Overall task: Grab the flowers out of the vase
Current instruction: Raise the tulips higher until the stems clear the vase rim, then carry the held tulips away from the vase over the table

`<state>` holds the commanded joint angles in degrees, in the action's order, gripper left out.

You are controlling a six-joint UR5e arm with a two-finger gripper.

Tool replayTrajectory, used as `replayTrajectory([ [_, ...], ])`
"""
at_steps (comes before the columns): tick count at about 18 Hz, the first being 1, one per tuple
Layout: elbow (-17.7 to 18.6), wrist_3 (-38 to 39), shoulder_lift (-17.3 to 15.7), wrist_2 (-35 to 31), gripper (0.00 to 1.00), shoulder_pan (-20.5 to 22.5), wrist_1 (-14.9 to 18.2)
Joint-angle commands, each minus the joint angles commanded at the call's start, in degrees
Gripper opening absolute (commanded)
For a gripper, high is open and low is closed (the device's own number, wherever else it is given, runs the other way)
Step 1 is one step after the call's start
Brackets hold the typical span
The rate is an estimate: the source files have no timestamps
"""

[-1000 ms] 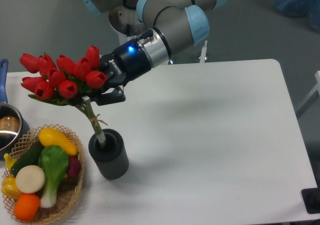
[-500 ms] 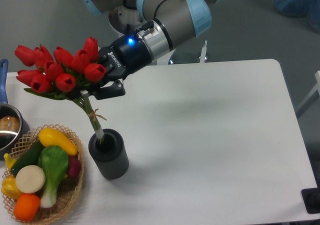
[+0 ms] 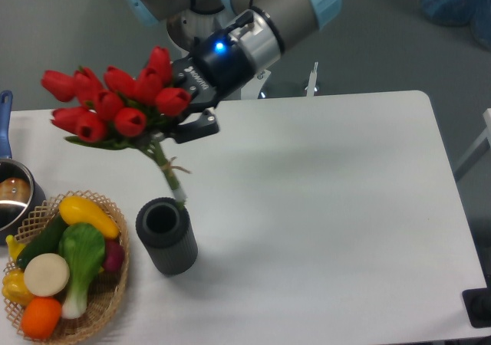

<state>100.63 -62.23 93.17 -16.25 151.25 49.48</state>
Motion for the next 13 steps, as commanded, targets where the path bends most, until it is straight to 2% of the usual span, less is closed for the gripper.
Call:
replayTrajectory([
  [4, 0.3, 0.4, -0.9, -1.1, 0.38, 4.7, 0.1],
  [8, 0.1, 0.0, -0.9, -9.6, 0.38, 6.5, 0.1],
  [13, -1.2, -0.2, -0.3, -10.6, 0.38, 9.1, -0.1],
])
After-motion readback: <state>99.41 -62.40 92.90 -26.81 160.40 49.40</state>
